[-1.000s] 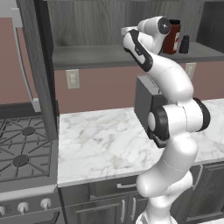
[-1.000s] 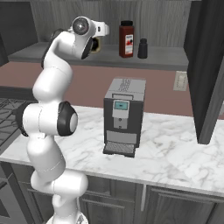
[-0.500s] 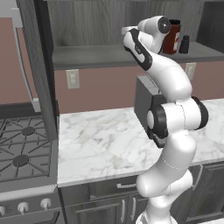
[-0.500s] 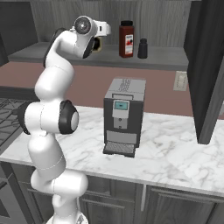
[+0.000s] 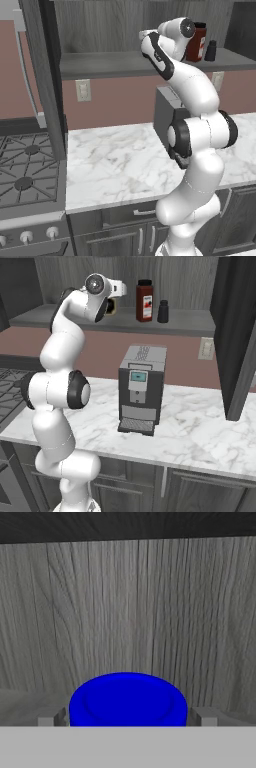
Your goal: Collect the paprika, mayonnaise, and shaker from the cabinet and place them next to the stove.
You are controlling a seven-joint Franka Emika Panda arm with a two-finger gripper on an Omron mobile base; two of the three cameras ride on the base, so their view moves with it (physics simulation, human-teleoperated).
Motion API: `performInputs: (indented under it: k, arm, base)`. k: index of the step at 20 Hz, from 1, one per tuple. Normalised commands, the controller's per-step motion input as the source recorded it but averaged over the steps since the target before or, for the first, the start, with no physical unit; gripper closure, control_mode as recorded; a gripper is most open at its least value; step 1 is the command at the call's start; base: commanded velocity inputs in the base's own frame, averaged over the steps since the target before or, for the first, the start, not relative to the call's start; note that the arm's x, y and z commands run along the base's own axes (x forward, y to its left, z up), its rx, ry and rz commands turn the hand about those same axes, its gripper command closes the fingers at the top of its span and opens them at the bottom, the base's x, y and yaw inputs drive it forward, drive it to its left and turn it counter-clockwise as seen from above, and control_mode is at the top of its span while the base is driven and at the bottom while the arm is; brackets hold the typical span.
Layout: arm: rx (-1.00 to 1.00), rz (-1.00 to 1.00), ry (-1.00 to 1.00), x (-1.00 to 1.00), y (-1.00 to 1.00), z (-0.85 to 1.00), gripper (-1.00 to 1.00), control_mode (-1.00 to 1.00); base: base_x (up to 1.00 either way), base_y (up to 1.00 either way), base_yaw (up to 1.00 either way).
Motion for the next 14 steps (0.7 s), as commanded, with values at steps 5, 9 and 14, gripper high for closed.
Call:
performInputs:
  k: [5,9,14]
  arm:
    - [0.00,0.00,0.00,0.00,0.00,0.00,1.00,-1.00]
    - [0.00,0.00,-0.05,-0.25,0.00,0.00,1.00,-1.00]
    - [0.00,0.00,-0.13,-0.61,0.00,0.00,1.00,-1.00]
  base:
    - [0.00,0.00,0.00]
    - [0.00,0.00,0.00]
    - [0.00,0.00,0.00]
